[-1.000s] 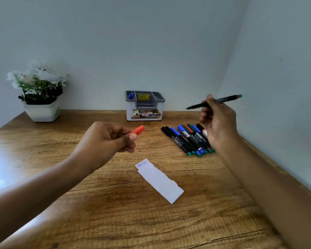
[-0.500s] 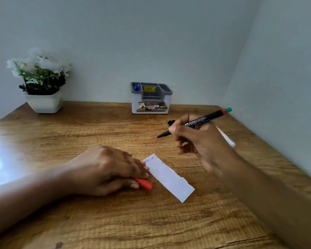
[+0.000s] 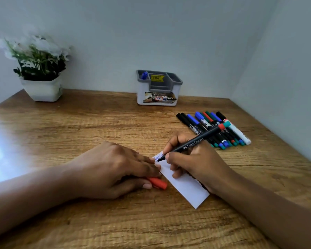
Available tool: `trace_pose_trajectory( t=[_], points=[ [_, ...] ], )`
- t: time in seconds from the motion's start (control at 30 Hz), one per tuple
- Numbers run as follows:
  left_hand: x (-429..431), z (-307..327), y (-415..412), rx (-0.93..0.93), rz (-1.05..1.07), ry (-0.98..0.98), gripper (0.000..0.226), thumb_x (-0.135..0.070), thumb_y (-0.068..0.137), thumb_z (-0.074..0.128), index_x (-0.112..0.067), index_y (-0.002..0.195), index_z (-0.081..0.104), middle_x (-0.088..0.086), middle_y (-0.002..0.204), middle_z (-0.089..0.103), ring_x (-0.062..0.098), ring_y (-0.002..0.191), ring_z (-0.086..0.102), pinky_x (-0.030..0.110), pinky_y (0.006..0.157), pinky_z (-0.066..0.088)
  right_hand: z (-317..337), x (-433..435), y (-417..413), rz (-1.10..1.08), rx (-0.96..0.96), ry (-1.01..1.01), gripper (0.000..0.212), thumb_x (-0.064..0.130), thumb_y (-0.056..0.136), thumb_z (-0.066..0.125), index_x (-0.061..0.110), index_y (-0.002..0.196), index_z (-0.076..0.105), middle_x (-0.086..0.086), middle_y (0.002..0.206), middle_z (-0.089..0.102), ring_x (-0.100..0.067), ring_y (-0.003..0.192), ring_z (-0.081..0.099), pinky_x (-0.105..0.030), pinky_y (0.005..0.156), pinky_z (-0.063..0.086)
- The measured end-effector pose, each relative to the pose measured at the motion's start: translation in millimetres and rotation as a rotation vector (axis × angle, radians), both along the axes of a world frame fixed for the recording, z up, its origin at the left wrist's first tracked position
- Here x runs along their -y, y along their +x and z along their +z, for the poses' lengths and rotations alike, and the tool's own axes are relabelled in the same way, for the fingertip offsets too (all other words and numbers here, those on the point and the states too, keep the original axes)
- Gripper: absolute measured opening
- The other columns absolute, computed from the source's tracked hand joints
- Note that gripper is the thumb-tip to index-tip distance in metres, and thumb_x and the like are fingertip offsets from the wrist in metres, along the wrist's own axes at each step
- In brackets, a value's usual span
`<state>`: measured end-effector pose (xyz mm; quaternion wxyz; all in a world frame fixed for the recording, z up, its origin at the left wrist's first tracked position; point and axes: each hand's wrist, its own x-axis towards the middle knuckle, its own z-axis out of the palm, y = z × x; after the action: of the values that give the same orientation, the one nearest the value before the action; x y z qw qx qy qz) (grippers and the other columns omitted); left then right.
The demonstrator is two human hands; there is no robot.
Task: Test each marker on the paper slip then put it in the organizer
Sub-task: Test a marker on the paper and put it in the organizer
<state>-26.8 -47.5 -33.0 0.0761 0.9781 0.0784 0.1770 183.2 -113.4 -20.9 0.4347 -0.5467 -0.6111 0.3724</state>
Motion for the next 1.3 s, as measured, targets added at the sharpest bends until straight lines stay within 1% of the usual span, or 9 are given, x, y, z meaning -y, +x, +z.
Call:
trace_pose_trajectory(
  t=[0.3, 0.4, 0.47, 0.6, 0.7, 0.9, 1.0, 1.07, 1.3],
  points=[
    [1.7, 3.0, 1.7, -0.017, -0.018, 0.038, 0.031, -0.038, 0.097, 0.051, -0.025, 0.121, 0.066, -0.012, 0.123, 0.066, 0.002, 0.119, 0.058, 0.03, 0.092, 0.052, -3.0, -2.8, 0.6, -0.005, 0.058, -0.015, 0.007, 0.004, 0.078, 0.063, 0.01, 0.075, 0.065, 0.006, 0.054, 0.059, -0.011, 0.053, 0.058, -0.025, 0.05, 0.051],
    [2.2, 3.6, 1.8, -0.015, -0.015, 0.041, 0.031, -0.037, 0.097, 0.052, -0.025, 0.12, 0.066, -0.013, 0.123, 0.066, 0.001, 0.119, 0.058, 0.031, 0.092, 0.052, -2.7, -2.6, 0.9, -0.018, 0.084, -0.008, 0.008, 0.005, 0.078, 0.063, 0.011, 0.073, 0.064, 0.009, 0.054, 0.059, -0.007, 0.051, 0.057, -0.026, 0.049, 0.051],
    [2.6, 3.9, 2.0, -0.016, -0.013, 0.046, 0.031, -0.037, 0.097, 0.051, -0.025, 0.12, 0.067, -0.013, 0.122, 0.066, 0.001, 0.118, 0.058, 0.031, 0.093, 0.052, -2.6, -2.8, 1.0, -0.022, 0.073, -0.005, 0.008, 0.004, 0.078, 0.062, 0.01, 0.073, 0.063, 0.01, 0.054, 0.058, -0.006, 0.051, 0.057, -0.025, 0.048, 0.05],
    [3.6, 4.8, 3.1, -0.017, -0.016, 0.045, 0.031, -0.037, 0.096, 0.05, -0.024, 0.119, 0.067, -0.013, 0.121, 0.067, 0.003, 0.116, 0.06, 0.031, 0.093, 0.051, -3.4, -2.9, 0.8, -0.032, 0.035, -0.008, 0.006, 0.003, 0.078, 0.063, 0.008, 0.075, 0.064, 0.006, 0.053, 0.057, -0.01, 0.051, 0.056, -0.025, 0.047, 0.049],
    [4.2, 4.9, 2.9, -0.015, -0.016, 0.035, 0.031, -0.038, 0.097, 0.049, -0.024, 0.118, 0.067, -0.014, 0.121, 0.066, 0.002, 0.117, 0.059, 0.03, 0.096, 0.049, -3.0, -2.8, 1.1, -0.04, 0.012, -0.011, 0.005, 0.003, 0.078, 0.063, 0.007, 0.075, 0.064, 0.002, 0.056, 0.057, -0.011, 0.052, 0.055, -0.025, 0.047, 0.049],
    [4.1, 4.4, 3.3, -0.009, -0.015, 0.025, 0.031, -0.037, 0.097, 0.049, -0.024, 0.119, 0.067, -0.013, 0.12, 0.067, 0.001, 0.117, 0.059, 0.029, 0.098, 0.048, -2.2, -2.7, 0.2, -0.014, 0.021, -0.028, 0.006, 0.002, 0.079, 0.062, 0.006, 0.075, 0.063, 0.007, 0.054, 0.057, -0.008, 0.052, 0.056, -0.023, 0.047, 0.048],
    [4.5, 5.1, 3.2, -0.011, -0.019, 0.025, 0.031, -0.037, 0.097, 0.05, -0.025, 0.119, 0.067, -0.014, 0.121, 0.067, 0.001, 0.117, 0.058, 0.029, 0.098, 0.048, -2.1, -2.5, 1.2, -0.052, -0.028, -0.037, 0.002, 0.001, 0.078, 0.062, 0.002, 0.076, 0.062, 0.002, 0.057, 0.056, -0.01, 0.052, 0.054, -0.027, 0.048, 0.051],
    [4.5, 5.5, 3.8, -0.014, -0.02, 0.026, 0.031, -0.037, 0.097, 0.05, -0.025, 0.119, 0.067, -0.014, 0.121, 0.067, 0.001, 0.117, 0.059, 0.029, 0.097, 0.049, -2.1, -2.8, 0.6, -0.068, -0.024, -0.042, 0.001, 0.002, 0.078, 0.062, 0.001, 0.077, 0.062, 0.0, 0.058, 0.056, -0.011, 0.053, 0.053, -0.029, 0.049, 0.053],
    [5.4, 5.6, 3.3, -0.024, -0.018, 0.022, 0.031, -0.038, 0.097, 0.049, -0.026, 0.12, 0.066, -0.015, 0.121, 0.067, -0.001, 0.117, 0.058, 0.027, 0.1, 0.047, -1.3, -3.1, -1.0, -0.079, 0.004, -0.049, 0.002, 0.003, 0.078, 0.062, 0.001, 0.078, 0.062, -0.002, 0.058, 0.056, -0.009, 0.05, 0.054, -0.024, 0.047, 0.049]
  ],
)
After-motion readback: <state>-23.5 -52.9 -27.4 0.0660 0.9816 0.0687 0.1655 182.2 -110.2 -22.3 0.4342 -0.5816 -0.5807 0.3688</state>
